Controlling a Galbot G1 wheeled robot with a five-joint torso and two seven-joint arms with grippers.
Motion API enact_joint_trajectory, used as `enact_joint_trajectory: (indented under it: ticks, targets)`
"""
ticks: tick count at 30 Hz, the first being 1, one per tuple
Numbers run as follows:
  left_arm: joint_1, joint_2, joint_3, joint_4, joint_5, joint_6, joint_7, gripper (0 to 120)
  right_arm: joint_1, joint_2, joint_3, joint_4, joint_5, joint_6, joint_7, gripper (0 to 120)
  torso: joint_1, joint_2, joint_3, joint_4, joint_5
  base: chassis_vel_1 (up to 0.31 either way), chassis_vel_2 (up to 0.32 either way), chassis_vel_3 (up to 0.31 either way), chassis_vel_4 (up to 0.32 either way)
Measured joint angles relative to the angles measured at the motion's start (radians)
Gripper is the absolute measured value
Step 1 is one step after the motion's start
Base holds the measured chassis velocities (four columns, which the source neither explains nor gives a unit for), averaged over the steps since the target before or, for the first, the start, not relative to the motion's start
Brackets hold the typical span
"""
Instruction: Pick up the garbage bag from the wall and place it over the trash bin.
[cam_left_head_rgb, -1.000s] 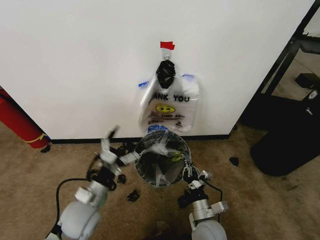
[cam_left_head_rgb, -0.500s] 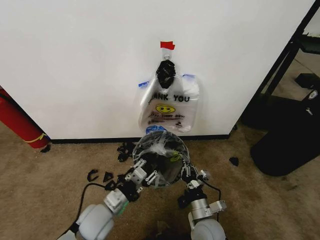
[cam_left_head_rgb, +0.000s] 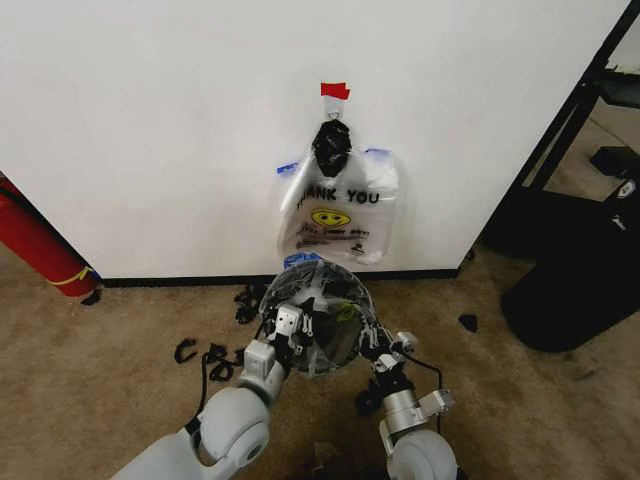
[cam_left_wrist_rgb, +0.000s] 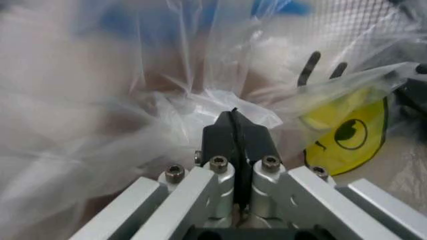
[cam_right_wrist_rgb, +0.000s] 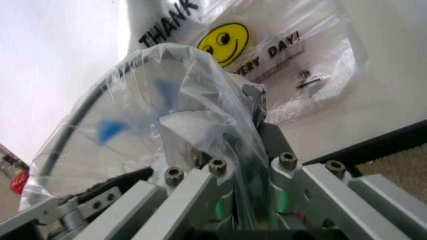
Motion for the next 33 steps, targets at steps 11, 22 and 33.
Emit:
enact_joint_trajectory:
  ticks: [11, 22, 33]
  targets:
    - [-0.132, -0.038, 0.114, 0.076, -0.029, 0.090, -0.144, 0, -0.017, -0.004, -0.003, 0.021, -0.033, -0.013, -0.002, 1, 0.000, 0.000, 0.000, 0.0001, 0.0000, 0.000, 0.000, 0.000, 0.000]
    - [-0.214, -0.039, 0.161, 0.122, -0.077, 0.177, -0.210, 0, -0.033, -0.002, -0.004, 0.024, -0.066, 0.000, -0.046, 1, 0.000, 0.000, 0.000, 0.0000, -0.0001, 0.000, 0.000, 0.000, 0.000]
    - [-0.218, -0.027, 0.160, 0.121, -0.013, 0.165, -0.164, 0, -0.046, -0.003, 0.003, 0.025, -0.085, 0.022, -0.067, 1, 0.000, 0.000, 0.000, -0.0001, -0.0001, 0.000, 0.000, 0.000, 0.000]
